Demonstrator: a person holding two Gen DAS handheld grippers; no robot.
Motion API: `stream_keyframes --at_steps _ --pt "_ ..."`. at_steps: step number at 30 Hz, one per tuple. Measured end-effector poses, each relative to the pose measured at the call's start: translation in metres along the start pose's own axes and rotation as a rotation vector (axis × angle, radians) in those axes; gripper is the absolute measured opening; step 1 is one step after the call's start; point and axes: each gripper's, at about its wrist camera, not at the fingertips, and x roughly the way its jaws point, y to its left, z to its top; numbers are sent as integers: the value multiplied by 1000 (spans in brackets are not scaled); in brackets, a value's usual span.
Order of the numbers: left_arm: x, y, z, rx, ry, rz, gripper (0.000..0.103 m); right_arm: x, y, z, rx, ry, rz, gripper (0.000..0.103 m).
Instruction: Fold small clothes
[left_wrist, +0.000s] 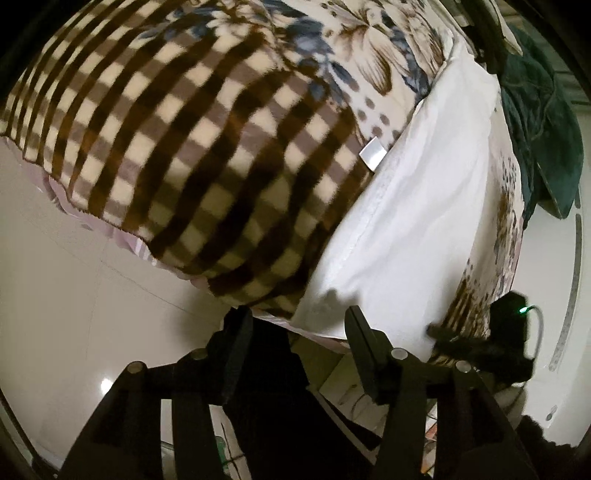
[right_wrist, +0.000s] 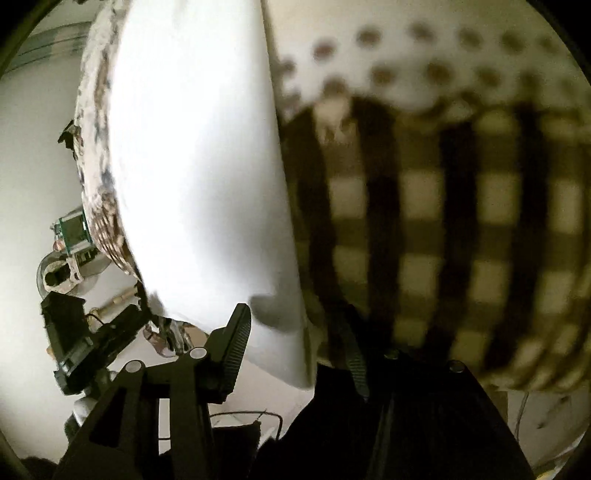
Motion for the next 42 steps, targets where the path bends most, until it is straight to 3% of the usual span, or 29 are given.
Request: stream_keyframes --at_steps 3,5,8,10,14,18,19,23,27,30,31,32,34,35,37,40,42 --pt "-11 -20 7 17 -14 -3 49 24 11 -17 -65 117 -67 45" --pt "-26 -42 24 28 -41 -30 49 18 19 -28 -88 139 -84 45" --pt "-50 -88 66 83 -118 -87 52 -34 29 -18 -79 17 -70 45" --pt "-56 -119 102 124 -162 -131 58 -79 38 7 -65 -91 -54 46" --pt "-40 -191 208 213 -218 -180 58 -158 65 97 -57 -284 -32 57" --pt "5 -239 311 263 -204 -200 58 -198 88 201 -38 -411 -39 61" --pt "22 -249 340 275 -189 -206 58 -208 86 225 -35 -427 -33 64" --pt "74 -273 406 331 -111 -189 58 -212 92 330 -45 -454 6 65" --pt "102 -289 433 406 -65 -173 58 -200 90 411 -72 -429 -8 65" --pt "103 -298 437 449 -100 -206 53 -189 90 450 -93 -409 -7 66" --pt "102 -300 436 459 -113 -223 24 -189 89 458 -97 -404 6 67" --pt "104 -302 437 472 -114 -224 7 -189 93 466 -106 -407 21 68" --pt "105 -304 436 491 -128 -224 7 -189 94 477 -109 -413 47 67" --pt "104 -306 434 507 -141 -219 7 -190 96 480 -105 -417 77 64" --pt "102 -307 435 520 -153 -220 7 -196 90 482 -105 -417 120 18" --pt "87 -311 431 532 -178 -235 7 -197 104 479 -126 -436 131 8" --pt "74 -314 424 547 -198 -247 7 -201 115 463 -157 -459 125 7"
